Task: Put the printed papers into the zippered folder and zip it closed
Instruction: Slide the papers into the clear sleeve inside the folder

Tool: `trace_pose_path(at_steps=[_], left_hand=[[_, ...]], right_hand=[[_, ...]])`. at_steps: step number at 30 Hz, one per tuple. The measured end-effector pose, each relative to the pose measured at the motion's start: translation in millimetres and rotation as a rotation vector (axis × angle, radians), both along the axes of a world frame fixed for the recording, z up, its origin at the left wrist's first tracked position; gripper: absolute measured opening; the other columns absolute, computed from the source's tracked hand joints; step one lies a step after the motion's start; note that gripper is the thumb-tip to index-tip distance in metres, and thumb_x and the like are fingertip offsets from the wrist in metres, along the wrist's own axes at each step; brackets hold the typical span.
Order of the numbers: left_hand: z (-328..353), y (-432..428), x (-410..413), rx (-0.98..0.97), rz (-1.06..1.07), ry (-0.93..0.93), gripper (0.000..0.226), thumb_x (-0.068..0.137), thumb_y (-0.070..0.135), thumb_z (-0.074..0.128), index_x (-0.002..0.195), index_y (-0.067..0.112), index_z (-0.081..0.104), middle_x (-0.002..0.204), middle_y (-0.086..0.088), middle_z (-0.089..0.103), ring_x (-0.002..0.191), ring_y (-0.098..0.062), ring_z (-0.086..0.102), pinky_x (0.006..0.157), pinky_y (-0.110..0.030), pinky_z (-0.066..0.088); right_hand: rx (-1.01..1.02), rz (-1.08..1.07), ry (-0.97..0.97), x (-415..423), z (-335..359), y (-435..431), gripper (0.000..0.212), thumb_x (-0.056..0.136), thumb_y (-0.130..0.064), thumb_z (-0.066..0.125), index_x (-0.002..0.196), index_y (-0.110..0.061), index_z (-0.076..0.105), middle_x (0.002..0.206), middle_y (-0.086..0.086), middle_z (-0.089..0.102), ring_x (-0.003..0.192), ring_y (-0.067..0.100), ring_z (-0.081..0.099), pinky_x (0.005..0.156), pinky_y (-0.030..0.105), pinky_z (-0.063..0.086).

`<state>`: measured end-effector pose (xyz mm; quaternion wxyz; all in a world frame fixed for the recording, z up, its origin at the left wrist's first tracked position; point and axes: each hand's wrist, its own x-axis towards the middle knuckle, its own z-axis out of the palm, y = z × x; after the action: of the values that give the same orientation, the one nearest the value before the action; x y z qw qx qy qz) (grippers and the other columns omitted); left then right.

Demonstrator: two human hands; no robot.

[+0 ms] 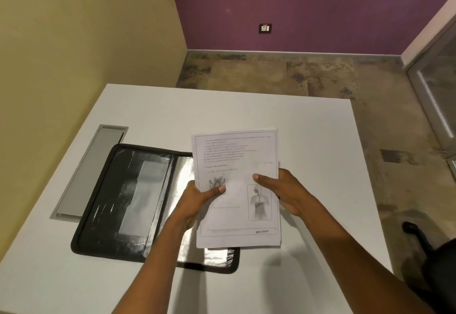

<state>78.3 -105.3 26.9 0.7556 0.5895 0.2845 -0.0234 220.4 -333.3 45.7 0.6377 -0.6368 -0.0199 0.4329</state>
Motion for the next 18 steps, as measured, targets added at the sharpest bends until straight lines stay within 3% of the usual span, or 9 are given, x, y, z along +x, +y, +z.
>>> trace_pose_path(at_steps=[5,7,12,18], left_hand=[[6.6,41.8,8.2,-0.029,-0.030,-0.021,0.049,0.076,0.022,0.095,0.121,0.026,0.076,0.123,-0.007,0.077,0.115,-0.027,0.074,0.097,-0.040,0.060],[6.6,54.3,13.0,-0.049,-0.015,-0.034,0.050,0.080,0.014,0.091,0.126,0.021,0.073,0.124,-0.008,0.077,0.117,-0.027,0.073,0.099,-0.040,0.058],[7.1,80.1,29.0,-0.082,-0.020,-0.031,0.046,0.083,0.004,0.086,0.121,0.025,0.071,0.117,0.001,0.080,0.110,-0.014,0.075,0.091,-0.025,0.060],[-6.0,104.6,49.3,-0.092,0.055,-0.049,0.050,0.085,0.000,0.083,0.130,0.013,0.069,0.123,-0.007,0.077,0.118,-0.026,0.072,0.102,-0.038,0.058]], right_hand=[[0.011,0.062,0.042,12.7,7.3,44.2,0.047,0.088,-0.016,0.080,0.133,-0.014,0.066,0.127,0.003,0.074,0.121,0.019,0.069,0.113,0.039,0.047],[-0.005,0.044,0.022,14.8,9.0,59.0,0.047,0.089,-0.014,0.079,0.133,-0.013,0.065,0.127,0.003,0.074,0.121,0.019,0.069,0.112,0.037,0.047],[0.004,-0.025,0.006,37.8,14.7,79.4,0.047,0.088,-0.019,0.080,0.133,-0.013,0.066,0.126,0.005,0.074,0.118,0.022,0.071,0.103,0.036,0.055],[-0.130,0.075,-0.053,36.8,-2.8,106.9,0.044,0.081,-0.030,0.086,0.123,-0.026,0.072,0.124,-0.004,0.076,0.116,0.013,0.071,0.104,0.034,0.051]])
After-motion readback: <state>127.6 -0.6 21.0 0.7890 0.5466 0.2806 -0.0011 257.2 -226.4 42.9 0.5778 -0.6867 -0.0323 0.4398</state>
